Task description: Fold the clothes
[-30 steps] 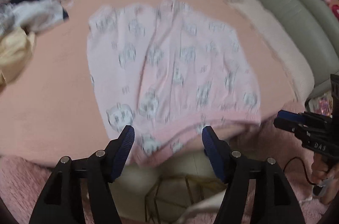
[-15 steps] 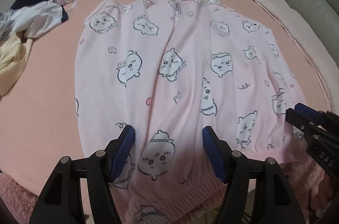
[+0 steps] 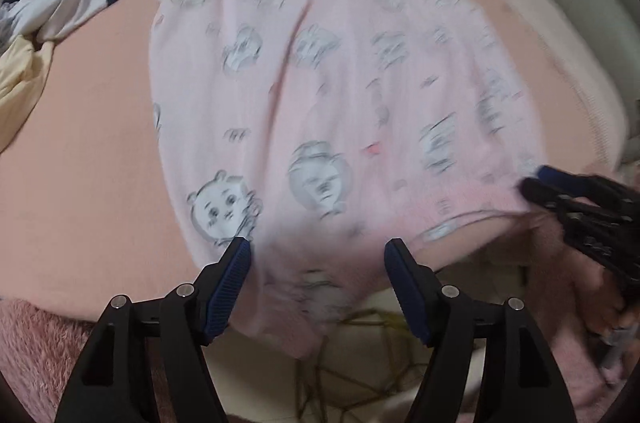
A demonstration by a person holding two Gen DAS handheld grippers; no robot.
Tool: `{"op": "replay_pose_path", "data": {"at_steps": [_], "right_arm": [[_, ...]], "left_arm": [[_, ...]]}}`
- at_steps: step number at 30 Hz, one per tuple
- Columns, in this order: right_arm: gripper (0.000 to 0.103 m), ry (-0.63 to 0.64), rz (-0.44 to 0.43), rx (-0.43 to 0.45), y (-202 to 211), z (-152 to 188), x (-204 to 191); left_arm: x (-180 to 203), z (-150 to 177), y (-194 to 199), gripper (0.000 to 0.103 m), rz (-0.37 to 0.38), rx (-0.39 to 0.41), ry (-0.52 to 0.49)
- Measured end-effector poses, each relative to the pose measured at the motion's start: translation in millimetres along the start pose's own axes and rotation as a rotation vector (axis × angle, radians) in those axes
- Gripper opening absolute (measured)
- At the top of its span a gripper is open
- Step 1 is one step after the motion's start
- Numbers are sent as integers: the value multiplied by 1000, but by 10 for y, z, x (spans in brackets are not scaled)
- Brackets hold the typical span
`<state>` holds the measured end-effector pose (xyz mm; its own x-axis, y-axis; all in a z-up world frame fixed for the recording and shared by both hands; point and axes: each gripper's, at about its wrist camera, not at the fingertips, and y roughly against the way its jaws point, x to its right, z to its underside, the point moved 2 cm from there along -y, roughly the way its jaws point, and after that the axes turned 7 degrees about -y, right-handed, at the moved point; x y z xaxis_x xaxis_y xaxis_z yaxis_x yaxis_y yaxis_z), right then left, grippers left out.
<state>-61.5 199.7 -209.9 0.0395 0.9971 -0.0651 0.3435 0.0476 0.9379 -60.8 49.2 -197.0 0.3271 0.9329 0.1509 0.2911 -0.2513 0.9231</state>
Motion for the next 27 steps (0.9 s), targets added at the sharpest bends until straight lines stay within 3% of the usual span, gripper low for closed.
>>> {"op": "replay_pose_path", "data": {"at_steps": [4, 8, 12, 15, 18, 22, 26, 27], "right_arm": [[41, 62, 8, 81, 110, -181, -186], [41, 63, 108, -33, -174, -64, -53], [42, 18, 28, 15, 6, 140, 85], [42, 73, -42, 12, 176, 140, -84], [42, 134, -100, 6, 353, 131, -240], [43, 376, 58, 7, 1132, -72, 96], [46, 629, 361, -90, 1685, -213, 573], [46, 624, 354, -81, 1702, -289, 600]], "left_arm": [[-31, -190, -52, 68, -90, 28, -39], [-97, -83, -136, 68, -105, -26, 19], [-96, 77, -64, 68, -82, -17, 66], [-47, 95, -1, 68, -45, 9, 83], [68, 55, -41, 68, -71, 6, 40], [115, 14, -31, 68, -24, 26, 34], [123, -58, -98, 68, -58, 24, 11], [128, -62, -102, 68, -64, 28, 9]]}}
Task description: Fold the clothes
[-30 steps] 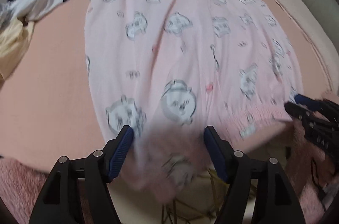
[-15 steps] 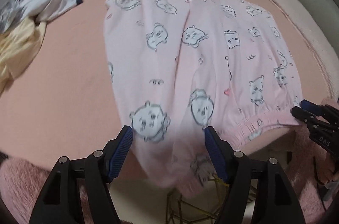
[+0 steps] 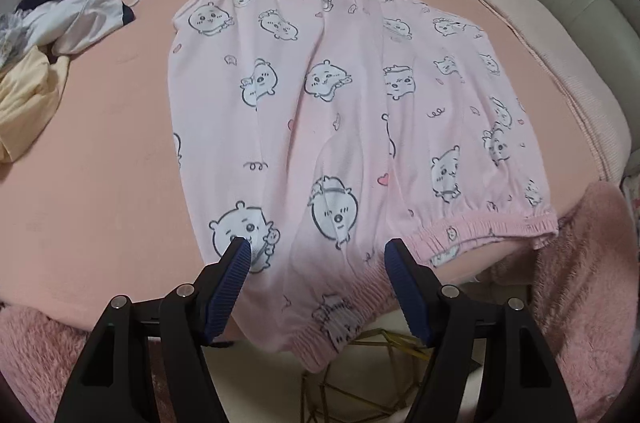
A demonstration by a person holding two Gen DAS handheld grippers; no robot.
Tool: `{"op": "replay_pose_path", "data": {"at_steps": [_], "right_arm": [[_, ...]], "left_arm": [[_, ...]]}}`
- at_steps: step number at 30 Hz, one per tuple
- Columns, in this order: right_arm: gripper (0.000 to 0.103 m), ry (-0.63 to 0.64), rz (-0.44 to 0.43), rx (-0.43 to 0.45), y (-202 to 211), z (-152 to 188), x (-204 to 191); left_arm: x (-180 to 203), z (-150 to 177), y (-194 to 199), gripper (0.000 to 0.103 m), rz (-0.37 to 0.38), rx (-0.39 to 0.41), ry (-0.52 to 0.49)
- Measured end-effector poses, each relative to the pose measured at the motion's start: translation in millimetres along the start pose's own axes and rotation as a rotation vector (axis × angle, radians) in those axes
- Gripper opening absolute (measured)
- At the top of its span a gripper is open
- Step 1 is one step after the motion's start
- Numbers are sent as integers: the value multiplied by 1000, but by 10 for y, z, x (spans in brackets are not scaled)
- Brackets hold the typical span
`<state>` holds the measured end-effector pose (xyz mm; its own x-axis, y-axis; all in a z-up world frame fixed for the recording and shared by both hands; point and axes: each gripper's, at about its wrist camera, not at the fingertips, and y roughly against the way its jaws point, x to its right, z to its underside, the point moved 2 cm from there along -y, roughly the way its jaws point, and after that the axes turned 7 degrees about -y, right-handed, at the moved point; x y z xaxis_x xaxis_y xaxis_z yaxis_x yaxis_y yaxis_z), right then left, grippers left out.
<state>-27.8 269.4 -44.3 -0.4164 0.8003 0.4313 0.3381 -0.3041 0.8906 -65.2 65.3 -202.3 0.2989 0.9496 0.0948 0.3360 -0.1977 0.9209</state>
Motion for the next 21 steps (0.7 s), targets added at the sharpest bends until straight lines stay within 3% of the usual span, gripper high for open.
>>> {"op": "replay_pose_path", "data": {"at_steps": [2, 4, 6, 9, 14, 21], "right_arm": [[52, -30, -26, 28, -1, -94, 108], [52, -180, -190, 117, -96, -242, -48], [52, -303, -376, 159, -376, -325, -405], [52, -389, -463, 135, -884, -423, -1057], [49, -379, -321, 131, -1373, -261, -1637], [49, -479, -194, 264, -1199, -155, -1451]], "left_arm": [[25, -30, -11, 68, -1, 18, 5], [38, -53, -53, 68, -11, 20, 14], [4, -55, -74, 68, -21, 12, 17], [-25, -45, -109, 68, -33, 7, 26], [-136, 69, -37, 68, -34, 17, 52], [-122, 146, 111, 68, -41, 30, 58]]}}
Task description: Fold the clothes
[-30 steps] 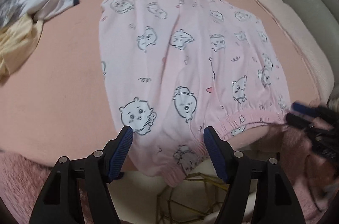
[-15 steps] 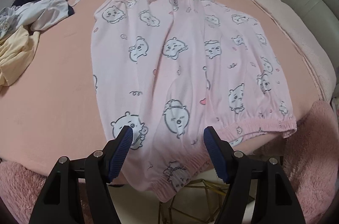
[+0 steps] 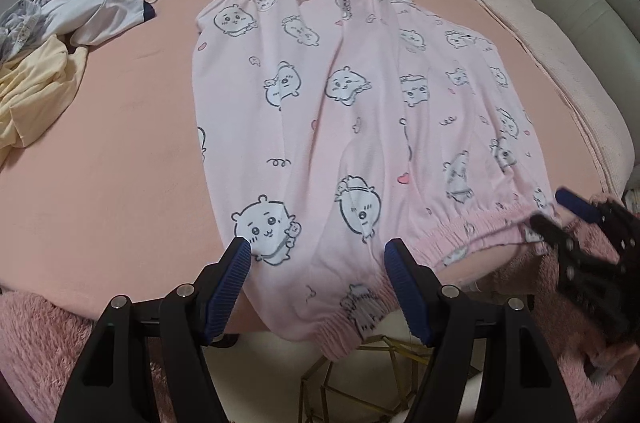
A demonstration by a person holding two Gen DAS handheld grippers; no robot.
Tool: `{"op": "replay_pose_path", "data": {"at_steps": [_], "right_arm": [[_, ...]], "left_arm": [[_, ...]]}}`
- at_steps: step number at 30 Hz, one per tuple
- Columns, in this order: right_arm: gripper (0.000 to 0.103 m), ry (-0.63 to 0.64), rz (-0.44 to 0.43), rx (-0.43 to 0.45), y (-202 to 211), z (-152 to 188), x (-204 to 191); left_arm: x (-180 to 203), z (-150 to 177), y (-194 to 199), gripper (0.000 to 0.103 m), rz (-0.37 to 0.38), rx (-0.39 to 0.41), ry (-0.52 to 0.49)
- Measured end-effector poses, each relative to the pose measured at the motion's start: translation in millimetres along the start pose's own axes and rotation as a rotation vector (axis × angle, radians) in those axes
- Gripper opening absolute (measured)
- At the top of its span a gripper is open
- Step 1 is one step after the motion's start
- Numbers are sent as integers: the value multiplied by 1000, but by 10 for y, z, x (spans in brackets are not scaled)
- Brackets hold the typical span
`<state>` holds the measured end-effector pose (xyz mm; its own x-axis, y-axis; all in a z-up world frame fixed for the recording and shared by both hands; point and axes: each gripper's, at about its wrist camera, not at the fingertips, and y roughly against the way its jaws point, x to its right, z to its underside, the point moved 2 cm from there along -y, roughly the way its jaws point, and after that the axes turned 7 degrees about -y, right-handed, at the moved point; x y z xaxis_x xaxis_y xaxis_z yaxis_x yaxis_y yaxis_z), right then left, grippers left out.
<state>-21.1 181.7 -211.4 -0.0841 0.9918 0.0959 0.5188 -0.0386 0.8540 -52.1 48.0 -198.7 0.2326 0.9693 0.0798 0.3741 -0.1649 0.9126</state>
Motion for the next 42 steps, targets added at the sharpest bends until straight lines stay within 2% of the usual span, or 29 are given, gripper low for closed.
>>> {"op": "replay_pose_path", "data": {"at_steps": [1, 2, 4, 6, 7, 8, 10, 14, 18, 19, 21, 22, 23, 27, 29, 30, 31, 32, 34, 36, 38, 39, 42], "right_arm": [[49, 0, -8, -26, -34, -1, 19], [45, 1, -16, -51, -68, -3, 37], [30, 0, -31, -88, -131, 7, 62], [22, -17, -56, -78, -140, -7, 68], [18, -29, -67, -74, -138, -12, 81], [15, -46, -73, -74, -119, -12, 120], [10, -82, -84, -71, -78, -12, 197], [8, -150, -98, -22, 72, -43, 307], [8, -160, -146, 8, 128, -137, 379], [8, -158, -148, 4, 122, -134, 378], [8, -163, -165, -3, 120, -126, 388], [8, -169, -171, 7, 156, -122, 402], [8, -173, -175, 13, 183, -119, 414], [8, -164, -141, -27, 53, -104, 438], [8, -161, -142, -39, 14, -92, 434], [8, -160, -147, -28, 44, -98, 432], [8, -163, -140, -9, 87, -111, 444], [8, -166, -132, 9, 129, -125, 457], [8, -179, -99, 27, 176, -136, 509], [8, -196, -64, 16, 178, -111, 575], [8, -209, -39, -11, 152, -66, 626], [8, -198, -44, -53, 86, -37, 598], [8, -166, -59, -177, -108, 50, 517]], "left_arm": [[8, 12, 15, 68, -2, -5, -3], [21, 19, 21, 68, -2, -10, -9], [48, 24, 13, 67, -11, -17, -23], [69, 30, -10, 52, -6, -38, -33], [75, 40, -16, 33, -13, -41, -37], [81, 50, -22, 23, -19, -45, -41], [95, 64, -37, 19, -35, -48, -53], [140, 79, 20, 18, -18, -50, -65], [150, 103, 131, 19, 36, -48, -62], [139, 117, 146, 22, 42, -56, -59], [123, 155, 165, 34, 43, -67, -59], [121, 178, 170, 50, 43, -69, -61], [127, 201, 172, 60, 49, -66, -63], [204, 269, 115, 60, 38, -66, -81], [278, 278, 79, 60, 18, -57, -123], [309, 280, 54, 59, 2, -51, -144], [319, 275, 15, 45, -29, -49, -161], [311, 268, -34, 10, -66, -60, -168], [208, 241, -40, 8, -106, -46, -136], [142, 183, 67, 8, -78, -1, -96], [157, 141, 164, 10, -72, 37, -120], [167, 132, 173, 11, -69, 36, -133], [101, 251, -103, 12, -53, -120, -130]]}}
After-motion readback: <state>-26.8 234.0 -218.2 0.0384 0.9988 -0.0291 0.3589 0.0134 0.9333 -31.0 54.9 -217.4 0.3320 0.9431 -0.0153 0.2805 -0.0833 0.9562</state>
